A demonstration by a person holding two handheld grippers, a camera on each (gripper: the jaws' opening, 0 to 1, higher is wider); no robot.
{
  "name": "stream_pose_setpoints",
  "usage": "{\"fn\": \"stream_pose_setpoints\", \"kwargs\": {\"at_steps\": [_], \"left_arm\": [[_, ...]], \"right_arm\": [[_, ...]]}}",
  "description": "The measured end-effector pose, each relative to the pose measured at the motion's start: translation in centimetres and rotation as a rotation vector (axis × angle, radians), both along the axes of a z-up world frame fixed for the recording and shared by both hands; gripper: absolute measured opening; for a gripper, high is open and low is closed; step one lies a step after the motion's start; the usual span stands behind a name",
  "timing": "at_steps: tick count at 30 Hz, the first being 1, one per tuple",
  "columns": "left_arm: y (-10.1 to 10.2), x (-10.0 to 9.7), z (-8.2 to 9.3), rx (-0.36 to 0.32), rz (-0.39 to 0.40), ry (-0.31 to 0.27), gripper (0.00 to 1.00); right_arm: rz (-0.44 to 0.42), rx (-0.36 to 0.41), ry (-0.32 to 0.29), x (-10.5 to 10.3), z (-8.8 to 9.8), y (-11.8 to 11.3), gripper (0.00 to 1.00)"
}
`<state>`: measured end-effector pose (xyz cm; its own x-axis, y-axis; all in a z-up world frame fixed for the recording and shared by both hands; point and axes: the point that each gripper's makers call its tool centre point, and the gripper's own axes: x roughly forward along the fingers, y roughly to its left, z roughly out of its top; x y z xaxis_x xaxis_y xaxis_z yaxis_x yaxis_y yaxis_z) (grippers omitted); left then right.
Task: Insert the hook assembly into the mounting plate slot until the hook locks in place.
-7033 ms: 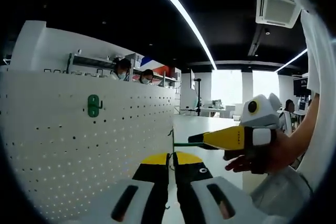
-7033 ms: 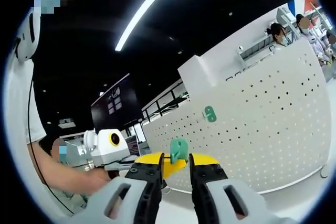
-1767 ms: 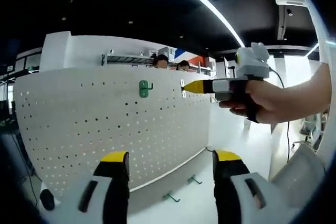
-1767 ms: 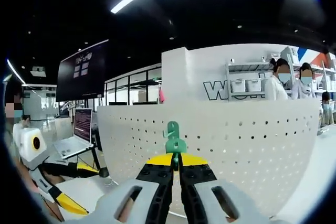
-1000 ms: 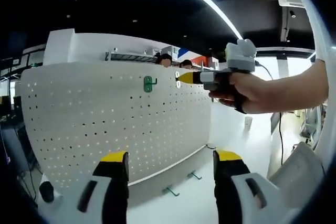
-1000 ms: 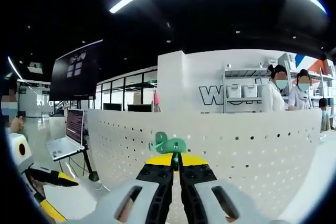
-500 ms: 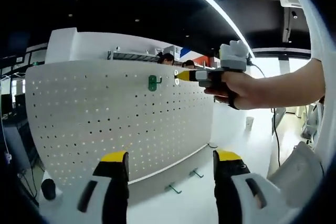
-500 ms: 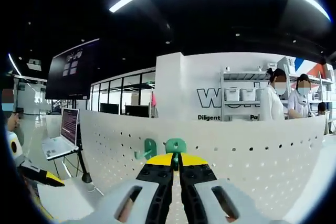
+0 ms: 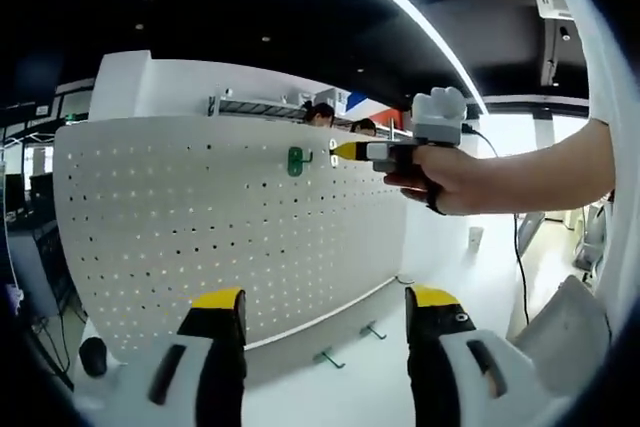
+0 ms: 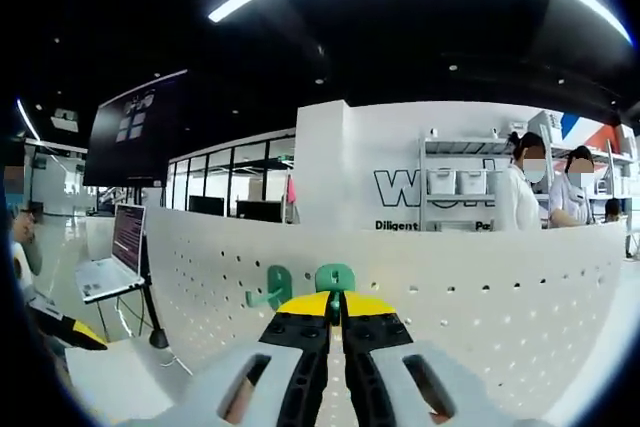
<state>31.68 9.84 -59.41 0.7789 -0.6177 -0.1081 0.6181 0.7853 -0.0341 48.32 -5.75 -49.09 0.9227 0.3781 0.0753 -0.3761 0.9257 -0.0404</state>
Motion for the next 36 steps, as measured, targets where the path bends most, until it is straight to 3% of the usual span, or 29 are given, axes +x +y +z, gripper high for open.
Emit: {"fn": "stream_pose_setpoints", "kwargs": {"at_steps": [36], "left_arm": [[1.0, 0.1, -0.6, -0.002, 0.023, 0.034, 0.63]], "right_arm": [[-0.035, 0.023, 0.012, 1.5, -1.2, 0.3, 0.01]]}}
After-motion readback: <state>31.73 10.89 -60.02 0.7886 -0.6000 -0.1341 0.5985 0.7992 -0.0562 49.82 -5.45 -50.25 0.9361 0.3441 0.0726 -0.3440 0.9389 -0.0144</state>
